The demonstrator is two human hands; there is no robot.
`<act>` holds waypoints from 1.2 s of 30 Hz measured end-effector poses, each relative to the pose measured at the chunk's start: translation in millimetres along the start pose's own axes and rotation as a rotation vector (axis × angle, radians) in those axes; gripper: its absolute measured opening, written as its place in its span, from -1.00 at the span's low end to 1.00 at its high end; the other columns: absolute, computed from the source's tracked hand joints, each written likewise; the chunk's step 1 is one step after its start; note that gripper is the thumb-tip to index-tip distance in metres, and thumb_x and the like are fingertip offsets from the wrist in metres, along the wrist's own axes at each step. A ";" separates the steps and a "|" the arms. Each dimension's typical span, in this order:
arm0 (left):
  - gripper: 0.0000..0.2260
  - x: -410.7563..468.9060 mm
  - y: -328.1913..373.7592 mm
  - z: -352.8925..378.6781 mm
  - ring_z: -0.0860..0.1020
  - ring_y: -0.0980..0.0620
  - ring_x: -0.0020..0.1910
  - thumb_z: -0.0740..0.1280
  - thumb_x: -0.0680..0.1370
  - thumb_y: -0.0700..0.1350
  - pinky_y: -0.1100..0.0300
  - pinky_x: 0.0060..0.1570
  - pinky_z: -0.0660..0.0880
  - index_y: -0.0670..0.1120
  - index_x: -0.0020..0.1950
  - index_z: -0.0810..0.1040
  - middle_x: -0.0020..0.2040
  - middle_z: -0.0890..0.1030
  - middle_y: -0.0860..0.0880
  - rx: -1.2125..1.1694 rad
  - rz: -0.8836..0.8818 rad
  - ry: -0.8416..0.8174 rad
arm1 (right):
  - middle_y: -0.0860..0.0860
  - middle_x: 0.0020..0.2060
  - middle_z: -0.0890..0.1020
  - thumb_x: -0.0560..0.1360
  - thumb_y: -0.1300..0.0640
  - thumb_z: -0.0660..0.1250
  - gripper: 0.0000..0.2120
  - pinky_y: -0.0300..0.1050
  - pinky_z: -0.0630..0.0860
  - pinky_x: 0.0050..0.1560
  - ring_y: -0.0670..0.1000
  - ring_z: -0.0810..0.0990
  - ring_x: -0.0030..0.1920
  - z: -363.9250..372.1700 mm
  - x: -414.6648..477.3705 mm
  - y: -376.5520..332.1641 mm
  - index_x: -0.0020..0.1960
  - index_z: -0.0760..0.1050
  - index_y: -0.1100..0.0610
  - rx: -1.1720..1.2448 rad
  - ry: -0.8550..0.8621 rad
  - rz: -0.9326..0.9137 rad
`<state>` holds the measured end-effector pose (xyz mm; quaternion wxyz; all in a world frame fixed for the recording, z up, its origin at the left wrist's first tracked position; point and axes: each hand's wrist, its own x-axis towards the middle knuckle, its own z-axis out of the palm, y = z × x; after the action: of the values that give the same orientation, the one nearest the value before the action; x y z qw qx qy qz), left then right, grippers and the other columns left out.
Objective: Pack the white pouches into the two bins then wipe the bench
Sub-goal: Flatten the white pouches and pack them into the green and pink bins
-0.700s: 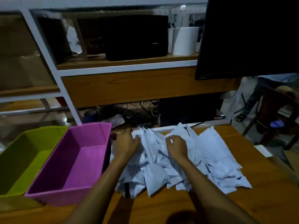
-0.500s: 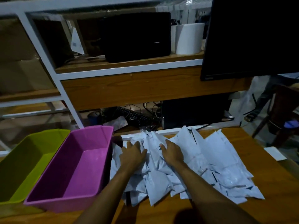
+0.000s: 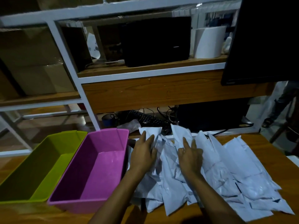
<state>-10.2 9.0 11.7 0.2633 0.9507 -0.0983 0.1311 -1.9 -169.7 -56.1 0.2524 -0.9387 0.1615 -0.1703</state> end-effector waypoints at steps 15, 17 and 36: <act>-0.56 -70.3 -234.3 -210.8 0.38 -0.23 0.38 0.37 0.52 -0.14 -0.02 0.19 0.43 -0.09 0.40 0.46 0.46 0.34 -0.24 0.042 -0.051 0.267 | 0.13 0.52 0.22 0.54 -0.04 -0.03 -0.47 0.18 0.43 0.22 0.26 0.31 0.31 44.0 -159.9 -264.7 0.50 0.24 -0.07 0.336 0.020 -0.250; -0.57 -74.0 -281.3 -231.9 0.40 -0.28 0.34 0.32 0.52 -0.10 -0.07 0.20 0.43 -0.10 0.40 0.46 0.43 0.35 -0.27 0.093 -0.064 0.247 | 0.12 0.51 0.23 0.55 -0.04 -0.03 -0.48 0.17 0.46 0.19 0.25 0.34 0.26 66.8 -174.3 -305.0 0.50 0.23 -0.07 0.333 -0.019 -0.281; -0.40 -26.7 -464.5 -175.5 0.07 -0.51 0.45 -0.06 0.58 0.07 -0.32 0.33 0.21 -0.39 0.30 0.43 0.37 0.33 -0.47 0.391 -0.118 -0.523 | 0.37 0.49 0.08 0.58 0.07 0.08 -0.44 0.37 0.02 0.42 0.43 -0.01 0.47 233.1 -198.8 -437.8 0.49 0.14 0.34 -0.355 -0.578 -0.334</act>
<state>48.8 495.6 -71.8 0.0488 0.9887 -0.0803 -0.1164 9.9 364.5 -61.8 0.0895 -0.9906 -0.0448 0.0934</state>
